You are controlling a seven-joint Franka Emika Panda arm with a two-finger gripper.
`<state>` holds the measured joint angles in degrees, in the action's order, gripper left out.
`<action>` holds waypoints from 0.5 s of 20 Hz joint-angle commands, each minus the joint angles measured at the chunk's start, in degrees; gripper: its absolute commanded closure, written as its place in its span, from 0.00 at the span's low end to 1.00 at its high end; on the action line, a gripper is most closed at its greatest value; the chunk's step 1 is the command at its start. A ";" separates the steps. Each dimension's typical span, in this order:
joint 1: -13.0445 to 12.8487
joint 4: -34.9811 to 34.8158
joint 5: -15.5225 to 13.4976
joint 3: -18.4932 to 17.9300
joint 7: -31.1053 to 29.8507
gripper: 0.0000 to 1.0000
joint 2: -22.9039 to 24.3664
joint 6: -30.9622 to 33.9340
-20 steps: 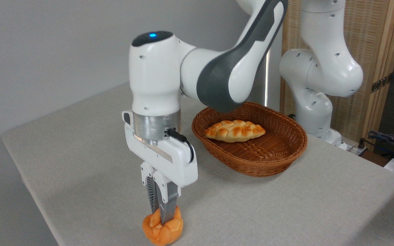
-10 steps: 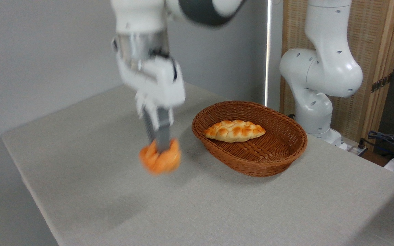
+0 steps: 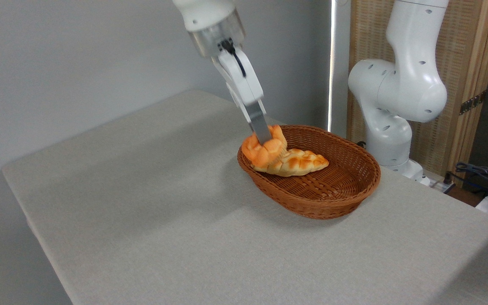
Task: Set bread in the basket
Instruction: 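Lower the bun into the basket beside the braided roll and release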
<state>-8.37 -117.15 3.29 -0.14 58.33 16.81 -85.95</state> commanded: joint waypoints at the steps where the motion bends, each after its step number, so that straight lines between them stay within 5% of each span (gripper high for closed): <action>1: -0.85 -10.10 0.40 -4.77 6.51 1.00 7.00 -4.84; 8: -0.94 -15.30 1.37 -5.04 8.11 1.00 7.98 -4.84; 10: -1.12 -16.35 1.37 -5.04 8.02 0.89 7.80 -4.93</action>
<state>-8.71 -131.60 3.55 -4.78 65.56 24.03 -89.69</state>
